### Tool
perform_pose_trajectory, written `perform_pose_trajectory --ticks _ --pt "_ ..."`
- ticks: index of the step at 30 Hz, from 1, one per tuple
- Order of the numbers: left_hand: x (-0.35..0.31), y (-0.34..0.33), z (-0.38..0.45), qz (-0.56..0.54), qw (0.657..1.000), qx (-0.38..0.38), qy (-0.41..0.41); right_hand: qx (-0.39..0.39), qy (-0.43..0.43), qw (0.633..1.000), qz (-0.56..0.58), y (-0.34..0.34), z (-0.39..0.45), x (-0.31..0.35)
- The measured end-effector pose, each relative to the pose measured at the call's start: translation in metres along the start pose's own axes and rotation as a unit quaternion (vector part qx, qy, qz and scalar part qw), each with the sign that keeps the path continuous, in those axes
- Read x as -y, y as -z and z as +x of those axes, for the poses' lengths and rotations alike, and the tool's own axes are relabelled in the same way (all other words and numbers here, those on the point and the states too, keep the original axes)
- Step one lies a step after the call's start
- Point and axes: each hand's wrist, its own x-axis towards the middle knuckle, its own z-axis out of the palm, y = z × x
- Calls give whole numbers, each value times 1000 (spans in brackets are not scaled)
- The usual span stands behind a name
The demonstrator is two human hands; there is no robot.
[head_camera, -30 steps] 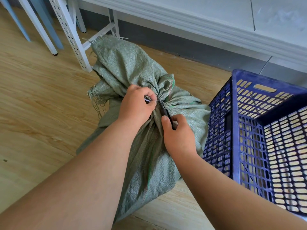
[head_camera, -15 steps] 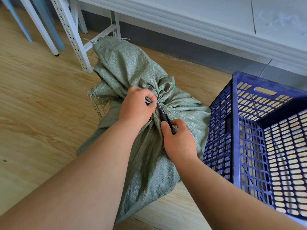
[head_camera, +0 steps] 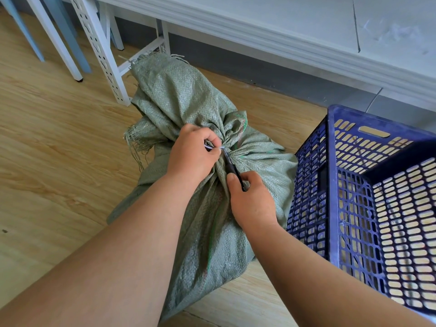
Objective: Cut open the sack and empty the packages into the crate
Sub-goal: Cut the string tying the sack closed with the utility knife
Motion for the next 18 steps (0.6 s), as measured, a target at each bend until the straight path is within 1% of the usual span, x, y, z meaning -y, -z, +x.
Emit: perform_pose_trajectory --ticks 7,12,16,18 --pt "0 2 2 -7 1000 0 -4 2 15 999 49 3 6 2" --pt "0 4 1 -11 1000 13 -2 0 48 999 1 7 11 3" --pt "-2 4 1 3 1000 4 -4 -11 72 997 -10 7 13 2" --pt "-2 4 0 14 1000 11 -18 -13 78 997 -11 7 13 0"
